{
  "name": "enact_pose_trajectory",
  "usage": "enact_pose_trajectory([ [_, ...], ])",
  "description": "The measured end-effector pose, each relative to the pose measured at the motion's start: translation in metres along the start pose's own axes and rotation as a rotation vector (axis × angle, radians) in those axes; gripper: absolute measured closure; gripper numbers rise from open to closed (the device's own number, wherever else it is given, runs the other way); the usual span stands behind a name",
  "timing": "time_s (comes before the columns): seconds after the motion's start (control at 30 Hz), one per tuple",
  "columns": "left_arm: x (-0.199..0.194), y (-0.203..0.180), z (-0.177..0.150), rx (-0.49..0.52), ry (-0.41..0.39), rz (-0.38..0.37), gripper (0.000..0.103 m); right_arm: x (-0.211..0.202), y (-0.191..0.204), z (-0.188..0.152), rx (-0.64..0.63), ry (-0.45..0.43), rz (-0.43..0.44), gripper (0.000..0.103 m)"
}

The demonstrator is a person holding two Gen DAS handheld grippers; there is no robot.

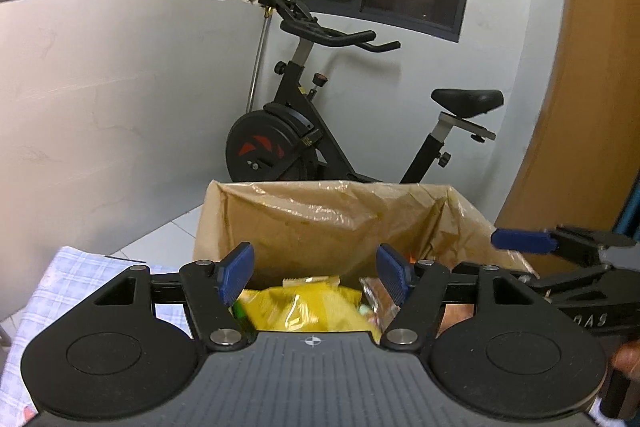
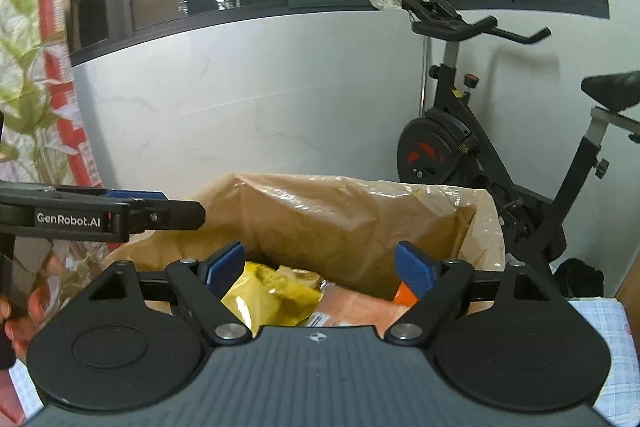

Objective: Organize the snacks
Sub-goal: 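Move both open tools back down to the snacks on the table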

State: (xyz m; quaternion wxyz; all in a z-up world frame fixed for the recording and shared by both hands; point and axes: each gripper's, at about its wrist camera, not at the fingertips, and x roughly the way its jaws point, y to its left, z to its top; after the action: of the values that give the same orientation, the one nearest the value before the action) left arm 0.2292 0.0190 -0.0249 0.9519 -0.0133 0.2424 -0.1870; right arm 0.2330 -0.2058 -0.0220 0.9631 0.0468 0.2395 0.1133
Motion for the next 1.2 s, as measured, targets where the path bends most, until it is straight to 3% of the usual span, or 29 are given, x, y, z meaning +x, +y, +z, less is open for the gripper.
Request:
enact_pose_trajectory([
  [0.33,-0.036,0.002,-0.026,0.023,-0.009,0.019,0.033,-0.033,0.015,-0.021,-0.057,-0.044,-0.001,0.019],
  [0.67,-0.053,0.008,-0.07,-0.036,0.029,0.037,0.033,-0.06,0.014,-0.053,-0.022,-0.06,-0.006,0.019],
  [1.2,-0.046,0.012,-0.147,-0.129,0.166,0.067,0.034,-0.068,0.003,-0.131,0.034,0.035,-0.045,0.019],
])
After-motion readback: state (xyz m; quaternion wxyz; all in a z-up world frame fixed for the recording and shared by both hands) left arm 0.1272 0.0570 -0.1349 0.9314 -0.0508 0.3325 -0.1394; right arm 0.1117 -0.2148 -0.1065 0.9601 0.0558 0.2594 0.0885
